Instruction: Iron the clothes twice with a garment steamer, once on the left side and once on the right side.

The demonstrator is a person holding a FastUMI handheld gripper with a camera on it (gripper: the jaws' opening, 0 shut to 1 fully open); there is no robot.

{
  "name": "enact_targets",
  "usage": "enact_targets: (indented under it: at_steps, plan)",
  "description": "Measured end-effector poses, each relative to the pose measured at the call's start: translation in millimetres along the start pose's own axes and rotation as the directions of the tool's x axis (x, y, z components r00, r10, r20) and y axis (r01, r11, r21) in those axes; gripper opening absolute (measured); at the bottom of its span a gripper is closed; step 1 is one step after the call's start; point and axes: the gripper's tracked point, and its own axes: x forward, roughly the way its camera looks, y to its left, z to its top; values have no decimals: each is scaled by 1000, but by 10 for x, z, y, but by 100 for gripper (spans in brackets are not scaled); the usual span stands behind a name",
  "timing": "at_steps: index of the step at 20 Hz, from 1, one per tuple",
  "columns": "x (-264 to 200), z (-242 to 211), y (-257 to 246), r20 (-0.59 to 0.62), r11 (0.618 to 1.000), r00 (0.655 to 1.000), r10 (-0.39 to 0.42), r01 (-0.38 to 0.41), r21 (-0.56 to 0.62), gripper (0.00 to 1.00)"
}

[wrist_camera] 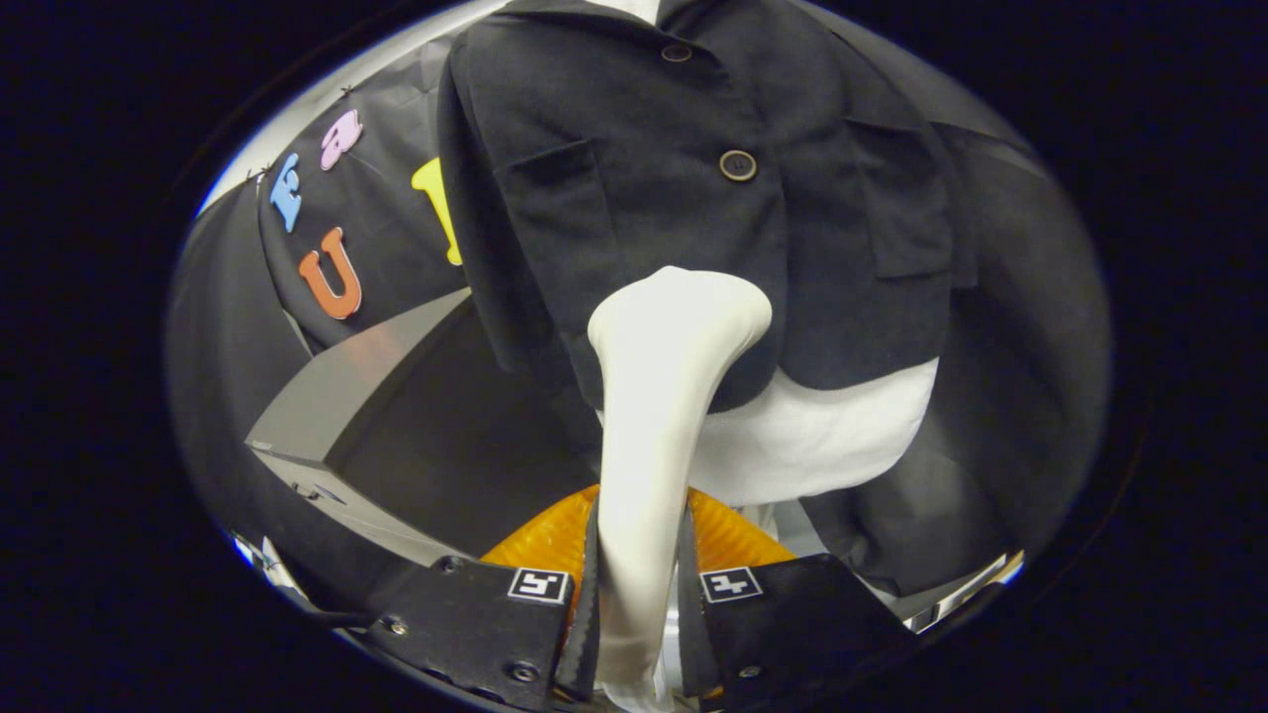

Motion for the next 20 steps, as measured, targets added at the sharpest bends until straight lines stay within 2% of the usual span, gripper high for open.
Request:
enact_targets:
  at_steps: [7,10,15,20]
  plan:
    - [54,-252,-126,-36,999,999,-34,35,35,35]
    - [-85,-174,-131,-1,999,1000,-28,28,41,35]
    - [-675,490,-164,165,999,986,-24,18,36,35]
    - [-1480,1436,-282,382,999,924,-20,36,-35,35]
